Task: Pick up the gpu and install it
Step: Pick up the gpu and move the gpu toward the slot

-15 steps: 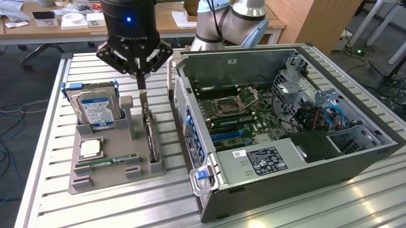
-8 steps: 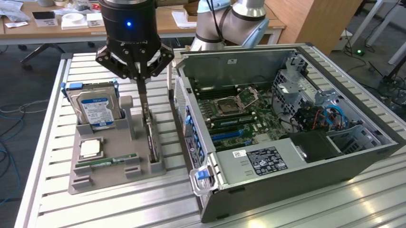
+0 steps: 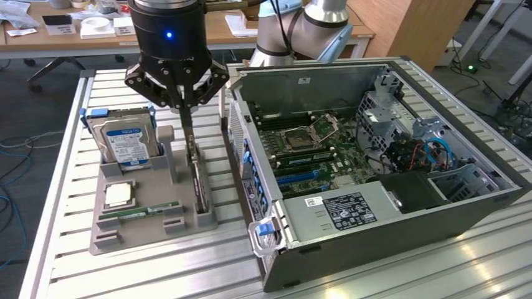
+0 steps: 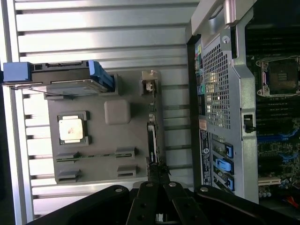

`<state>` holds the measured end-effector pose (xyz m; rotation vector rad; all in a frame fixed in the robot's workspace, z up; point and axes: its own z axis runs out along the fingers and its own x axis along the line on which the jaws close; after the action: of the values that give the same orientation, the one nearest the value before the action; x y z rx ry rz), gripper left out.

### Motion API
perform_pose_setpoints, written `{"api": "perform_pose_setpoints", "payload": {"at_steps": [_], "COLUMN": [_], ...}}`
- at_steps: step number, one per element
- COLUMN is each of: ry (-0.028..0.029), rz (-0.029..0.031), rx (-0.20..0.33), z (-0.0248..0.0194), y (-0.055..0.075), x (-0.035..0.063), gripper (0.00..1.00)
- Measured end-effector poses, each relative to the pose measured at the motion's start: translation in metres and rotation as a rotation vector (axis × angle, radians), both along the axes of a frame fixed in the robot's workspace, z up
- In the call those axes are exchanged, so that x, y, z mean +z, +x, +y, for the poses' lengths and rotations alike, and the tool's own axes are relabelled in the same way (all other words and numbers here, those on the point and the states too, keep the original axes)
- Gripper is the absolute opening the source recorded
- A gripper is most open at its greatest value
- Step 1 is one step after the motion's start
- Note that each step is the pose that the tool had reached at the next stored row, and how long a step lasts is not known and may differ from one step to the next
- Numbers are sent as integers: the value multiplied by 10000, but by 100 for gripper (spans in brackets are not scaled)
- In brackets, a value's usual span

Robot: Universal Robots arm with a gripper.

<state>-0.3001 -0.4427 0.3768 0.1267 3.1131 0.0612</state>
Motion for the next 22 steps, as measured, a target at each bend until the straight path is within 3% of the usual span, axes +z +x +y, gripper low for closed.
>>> {"api": "perform_pose_setpoints", "payload": {"at_steps": [12, 19, 22], "ry": [0, 0, 0], "rz": [0, 0, 0], "rx": [0, 0, 0], "z": [0, 0, 0], "y": [0, 0, 0], "x": [0, 0, 0], "gripper": [11, 41, 47]}}
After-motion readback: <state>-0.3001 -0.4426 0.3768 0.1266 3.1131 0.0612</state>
